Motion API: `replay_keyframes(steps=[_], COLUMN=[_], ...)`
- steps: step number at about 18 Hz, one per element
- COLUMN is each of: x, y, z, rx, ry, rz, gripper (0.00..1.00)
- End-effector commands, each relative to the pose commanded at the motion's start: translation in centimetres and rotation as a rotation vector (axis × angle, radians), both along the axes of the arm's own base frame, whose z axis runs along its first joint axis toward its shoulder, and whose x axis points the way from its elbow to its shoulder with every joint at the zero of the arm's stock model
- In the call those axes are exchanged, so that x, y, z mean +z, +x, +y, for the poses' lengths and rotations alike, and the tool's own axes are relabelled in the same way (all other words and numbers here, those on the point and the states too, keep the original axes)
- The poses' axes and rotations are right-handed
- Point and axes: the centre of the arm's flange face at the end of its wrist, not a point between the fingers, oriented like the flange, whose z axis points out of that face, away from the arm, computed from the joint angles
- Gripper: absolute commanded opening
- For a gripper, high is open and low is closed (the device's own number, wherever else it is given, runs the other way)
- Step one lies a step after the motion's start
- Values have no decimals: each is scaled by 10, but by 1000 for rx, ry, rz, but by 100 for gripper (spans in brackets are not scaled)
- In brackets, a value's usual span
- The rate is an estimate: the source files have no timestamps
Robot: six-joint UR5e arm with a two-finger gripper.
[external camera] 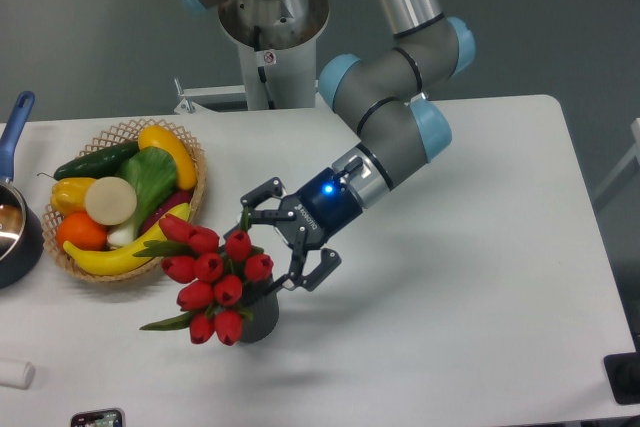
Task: Insert the flowers into the vase
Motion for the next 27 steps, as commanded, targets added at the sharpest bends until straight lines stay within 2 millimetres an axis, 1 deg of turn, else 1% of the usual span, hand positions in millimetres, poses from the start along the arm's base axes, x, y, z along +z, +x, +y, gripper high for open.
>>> replay_keyframes(steps=[3, 5, 6, 7, 9, 10, 11, 12, 14, 15, 17, 19, 21, 23, 25, 27], x=[39, 61, 76, 86, 97, 107, 125, 133, 134, 142, 158, 168, 171, 171, 177, 180], y=[-22, -42, -55, -65, -86, -89, -92, -95, -104, -106, -106, -109, -109, -111, -112, -109], z=[-26, -47, -55, -60, -75, -76, -77, -82, -94, -94, -88, -89, -92, -97, -105, -107], rx=[74, 148, 188, 229, 304, 320, 339, 358, 378, 379, 364, 354, 323, 296, 299, 297], ry=[-58, -160, -217, -280, -378, -404, -422, -460, -545, -554, -564, -599, -652, -661, -660, -659], rz=[130, 238, 298, 344, 407, 437, 482, 513, 518, 518, 508, 481, 465, 484, 497, 501], gripper=[100, 100, 100, 100, 100, 100, 100, 100, 100, 100, 100, 100, 100, 100, 100, 100])
